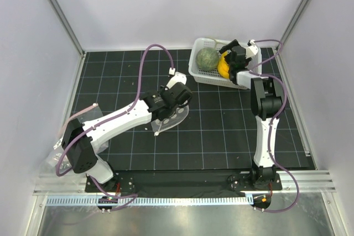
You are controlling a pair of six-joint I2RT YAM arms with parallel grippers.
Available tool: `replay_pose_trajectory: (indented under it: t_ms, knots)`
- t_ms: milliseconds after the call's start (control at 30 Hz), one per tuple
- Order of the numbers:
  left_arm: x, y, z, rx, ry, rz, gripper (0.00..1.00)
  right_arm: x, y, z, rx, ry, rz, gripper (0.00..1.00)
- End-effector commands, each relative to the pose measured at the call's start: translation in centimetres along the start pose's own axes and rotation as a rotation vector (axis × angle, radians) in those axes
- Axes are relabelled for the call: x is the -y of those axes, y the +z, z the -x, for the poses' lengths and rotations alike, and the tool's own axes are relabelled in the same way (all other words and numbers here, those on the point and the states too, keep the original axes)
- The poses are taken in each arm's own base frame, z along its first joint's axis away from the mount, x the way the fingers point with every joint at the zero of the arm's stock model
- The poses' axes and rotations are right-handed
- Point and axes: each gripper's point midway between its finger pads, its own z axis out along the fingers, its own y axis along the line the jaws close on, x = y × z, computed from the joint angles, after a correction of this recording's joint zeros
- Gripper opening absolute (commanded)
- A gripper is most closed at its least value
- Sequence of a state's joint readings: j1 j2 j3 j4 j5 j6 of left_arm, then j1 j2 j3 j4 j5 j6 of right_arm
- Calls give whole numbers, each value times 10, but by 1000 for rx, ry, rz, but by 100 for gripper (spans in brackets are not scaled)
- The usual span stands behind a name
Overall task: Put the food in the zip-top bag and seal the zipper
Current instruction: Pick up the fake fruit from the bin.
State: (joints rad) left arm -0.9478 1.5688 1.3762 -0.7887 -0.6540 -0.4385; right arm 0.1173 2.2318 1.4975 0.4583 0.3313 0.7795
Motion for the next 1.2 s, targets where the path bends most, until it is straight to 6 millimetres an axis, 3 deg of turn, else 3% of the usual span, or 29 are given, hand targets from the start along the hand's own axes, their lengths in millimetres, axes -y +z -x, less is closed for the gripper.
replay_pose_trajectory:
  t_ms: [0, 267, 433, 700, 900, 1000, 1033, 1133, 1167]
  knots:
    - [-1, -9, 16, 39, -35, 2, 0, -53, 8, 42, 128, 98, 173, 99]
    - [1, -6, 15, 37, -23, 18, 0, -39, 6, 48, 192, 96, 166, 98]
    - [5, 0, 13, 25, -4, 29, 0, -54, 14, 50, 174, 72, 207, 96]
    - [-2, 1, 13, 20, 8, 77, 0, -65, 27, 45, 125, 96, 216, 77]
    - [-6, -1, 14, 31, 3, 87, 0, -67, 29, 37, 98, 109, 237, 52]
    - [-7, -1, 14, 30, 6, 92, 0, -72, 26, 39, 87, 107, 258, 30]
    - [-7, -1, 14, 29, 7, 93, 0, -75, 25, 39, 83, 103, 264, 18]
    - [-8, -2, 14, 30, 8, 96, 0, -80, 17, 46, 81, 97, 273, 1]
    - [-9, -3, 15, 32, 6, 96, 0, -84, 11, 51, 85, 99, 279, 1]
